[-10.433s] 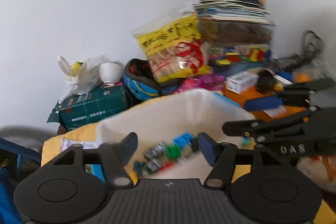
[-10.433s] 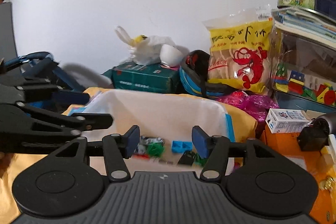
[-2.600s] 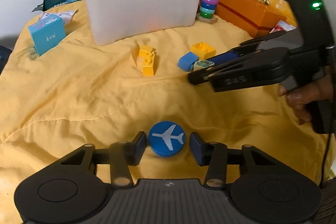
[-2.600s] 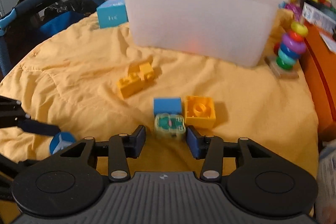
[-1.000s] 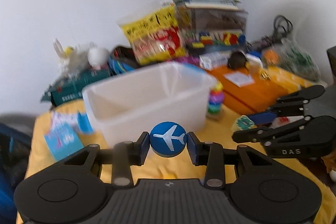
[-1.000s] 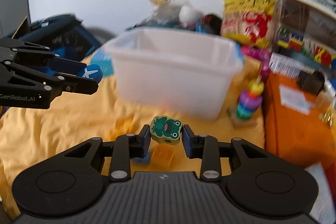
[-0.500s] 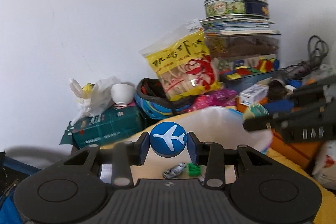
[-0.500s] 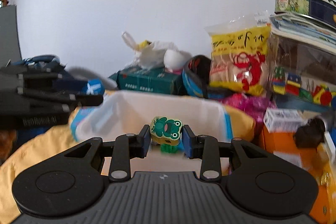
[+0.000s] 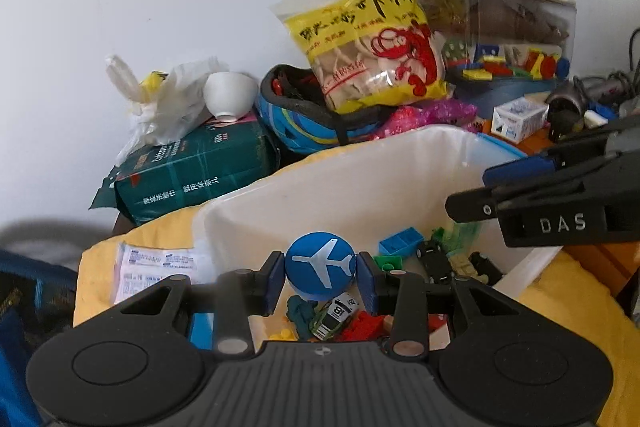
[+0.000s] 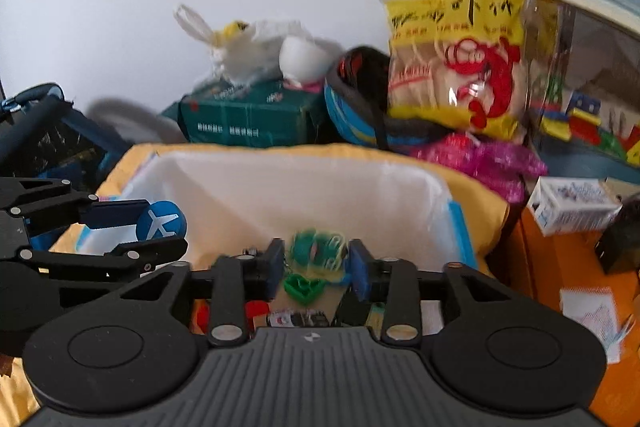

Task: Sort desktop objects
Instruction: 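Carry the disc and frog tile over the white bin and open both tools, then move both open tools back over the remaining bricks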

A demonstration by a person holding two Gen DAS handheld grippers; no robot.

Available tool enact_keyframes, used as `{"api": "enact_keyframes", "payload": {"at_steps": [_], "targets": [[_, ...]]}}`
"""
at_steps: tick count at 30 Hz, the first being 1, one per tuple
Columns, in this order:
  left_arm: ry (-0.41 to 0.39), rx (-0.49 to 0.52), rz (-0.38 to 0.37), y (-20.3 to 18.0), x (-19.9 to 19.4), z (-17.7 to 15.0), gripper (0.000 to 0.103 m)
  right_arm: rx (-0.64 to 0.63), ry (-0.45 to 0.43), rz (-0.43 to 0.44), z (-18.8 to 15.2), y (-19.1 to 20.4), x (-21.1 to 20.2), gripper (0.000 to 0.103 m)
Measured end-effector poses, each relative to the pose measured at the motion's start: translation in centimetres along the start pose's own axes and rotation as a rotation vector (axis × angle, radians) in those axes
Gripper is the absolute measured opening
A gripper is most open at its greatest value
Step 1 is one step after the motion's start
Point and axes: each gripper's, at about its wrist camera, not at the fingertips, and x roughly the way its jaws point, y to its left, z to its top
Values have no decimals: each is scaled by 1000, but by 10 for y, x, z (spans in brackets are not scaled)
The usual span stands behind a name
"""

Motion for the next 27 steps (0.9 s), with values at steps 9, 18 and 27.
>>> {"api": "enact_keyframes", "payload": {"at_steps": [9,18,27], "targets": [[-91,-6,-55,-12,-67,-14,55,-32,-113,33,-5,1,-47,57],[36,-18,-105,-40,-94,-91,58,-97,-82,74,-62,7,-83,59],[205,-22,-133,-64,-80,-152,58,-120,122,86,-151,18,-69,58]]}}
